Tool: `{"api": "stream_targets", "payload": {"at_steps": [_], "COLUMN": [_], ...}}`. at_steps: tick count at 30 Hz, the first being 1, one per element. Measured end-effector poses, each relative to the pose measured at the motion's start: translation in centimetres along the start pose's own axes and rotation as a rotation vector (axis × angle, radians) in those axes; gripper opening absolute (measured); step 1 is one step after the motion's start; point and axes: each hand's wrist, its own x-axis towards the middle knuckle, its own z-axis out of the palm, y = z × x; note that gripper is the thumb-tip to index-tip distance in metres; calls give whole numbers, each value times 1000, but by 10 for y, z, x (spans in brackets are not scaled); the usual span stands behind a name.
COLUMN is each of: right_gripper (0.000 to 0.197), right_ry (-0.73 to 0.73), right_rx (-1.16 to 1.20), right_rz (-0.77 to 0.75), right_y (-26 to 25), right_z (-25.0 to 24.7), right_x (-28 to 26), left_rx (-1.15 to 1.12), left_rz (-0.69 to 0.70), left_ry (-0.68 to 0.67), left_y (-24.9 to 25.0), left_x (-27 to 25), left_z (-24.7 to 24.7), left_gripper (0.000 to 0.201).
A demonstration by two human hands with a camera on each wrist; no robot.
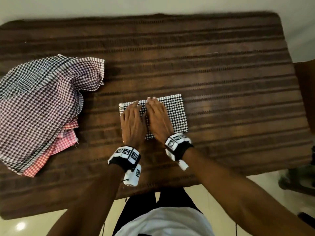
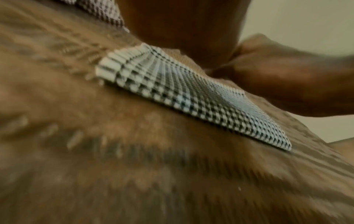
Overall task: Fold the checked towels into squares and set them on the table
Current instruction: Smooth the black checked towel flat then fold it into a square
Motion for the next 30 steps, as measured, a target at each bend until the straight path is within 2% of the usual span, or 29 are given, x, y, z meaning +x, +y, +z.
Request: {"api": "stream_targets", "payload": {"at_steps": [2, 3, 8, 11, 14, 17, 19, 21, 24, 26, 28, 30], "right_gripper": [56, 58, 61, 62, 64, 55, 48, 49, 58, 52, 37, 23], "right_ry": [-134, -141, -25, -15, -12, 49, 102, 96, 50, -28, -96, -98], "right_rx": [-46, -62, -50, -96, -148, -187, -125, -1, 235, 365, 424, 405], "right_rz": [37, 76, 251, 399, 487, 555, 581, 656, 865, 955, 949, 892], "right_y": [-5, 0, 58, 87, 97, 81, 66, 57, 58, 62, 65, 58], "right_z": [19, 22, 9, -4, -16, -30, -35, -35, -44, -58, -69, -74], "right_x": [-6, -8, -18, -29, -41, -55, -59, -57, -44, -36, -29, -24], "left_rx": [28, 62, 143, 169, 195, 163, 186, 249, 341, 378, 390, 391], "left_rz": [-11, -27, 40, 23, 39, 164, 280, 347, 358, 369, 380, 388], "left_ry": [-93, -131, -212, -240, -252, -251, -289, -347, -398, -411, -413, -418], "left_y": [-8, -16, -36, -32, -28, -19, -13, -9, -7, -7, -7, -5], "left_x": [-8, -10, -10, -11, -11, -8, -8, -7, -5, -5, -4, -3], "left_z": [15, 18, 15, 12, 5, -2, -1, 2, 3, 3, 4, 3], "left_gripper": [44, 49, 59, 60, 62, 61, 62, 63, 63, 64, 64, 64]}}
